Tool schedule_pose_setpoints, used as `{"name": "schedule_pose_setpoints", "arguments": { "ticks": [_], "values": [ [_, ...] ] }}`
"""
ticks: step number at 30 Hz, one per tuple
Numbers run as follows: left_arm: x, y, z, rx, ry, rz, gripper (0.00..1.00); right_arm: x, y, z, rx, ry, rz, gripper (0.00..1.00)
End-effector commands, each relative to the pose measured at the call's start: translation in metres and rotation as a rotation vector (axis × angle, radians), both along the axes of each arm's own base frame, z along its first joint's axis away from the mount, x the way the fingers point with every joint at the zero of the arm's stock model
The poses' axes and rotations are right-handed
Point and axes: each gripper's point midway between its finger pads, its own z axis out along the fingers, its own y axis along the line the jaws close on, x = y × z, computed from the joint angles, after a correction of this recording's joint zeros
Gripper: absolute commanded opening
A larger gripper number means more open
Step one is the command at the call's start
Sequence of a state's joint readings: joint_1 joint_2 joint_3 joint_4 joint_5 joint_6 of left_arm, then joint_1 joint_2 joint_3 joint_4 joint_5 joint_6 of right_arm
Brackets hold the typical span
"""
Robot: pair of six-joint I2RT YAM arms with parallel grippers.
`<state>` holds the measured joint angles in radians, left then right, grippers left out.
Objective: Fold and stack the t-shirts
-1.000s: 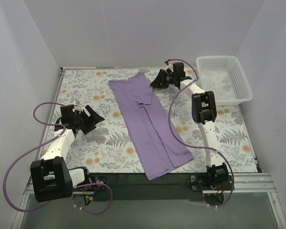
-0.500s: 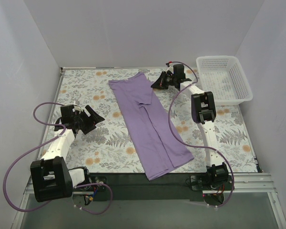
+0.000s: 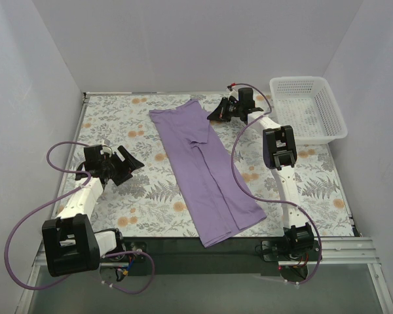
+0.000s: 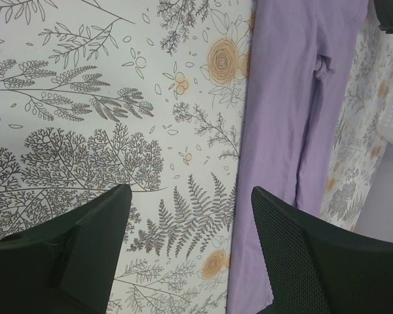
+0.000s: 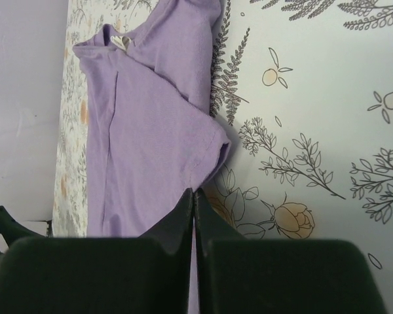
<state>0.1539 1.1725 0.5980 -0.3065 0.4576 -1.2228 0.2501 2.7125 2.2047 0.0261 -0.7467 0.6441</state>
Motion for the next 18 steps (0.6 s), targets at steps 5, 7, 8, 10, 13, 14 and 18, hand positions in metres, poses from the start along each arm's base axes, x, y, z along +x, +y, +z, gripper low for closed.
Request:
{"name": "schedule_pose_setpoints", "arguments": {
  "ticks": [5,7,8,10,13,14,18],
  "values": [
    [0.000,-0.003,0.003,0.000,-0.022,-0.019,0.73,0.007,0.015,0.071,0.018,-0.214,0.056,0.01],
    [0.000,-0.003,0.003,-0.001,-0.022,-0.020,0.73,0.007,0.016,0.073,0.008,-0.227,0.056,0.01],
    [0.000,-0.003,0.002,-0.001,-0.020,-0.020,0.73,0.009,0.015,0.077,-0.003,-0.247,0.050,0.01],
    [0.000,-0.003,0.003,-0.002,-0.022,-0.021,0.73,0.010,0.015,0.079,-0.020,-0.255,0.046,0.01],
    [0.000,-0.003,0.002,-0.001,-0.021,-0.022,0.73,0.014,0.010,0.087,-0.049,-0.292,0.028,0.01],
    [0.000,-0.004,0.003,-0.003,-0.022,-0.022,0.73,0.016,0.010,0.090,-0.057,-0.310,0.026,0.01],
    [0.000,-0.004,0.003,-0.004,-0.023,-0.025,0.73,0.017,0.009,0.096,-0.089,-0.337,0.022,0.01]
  ]
}}
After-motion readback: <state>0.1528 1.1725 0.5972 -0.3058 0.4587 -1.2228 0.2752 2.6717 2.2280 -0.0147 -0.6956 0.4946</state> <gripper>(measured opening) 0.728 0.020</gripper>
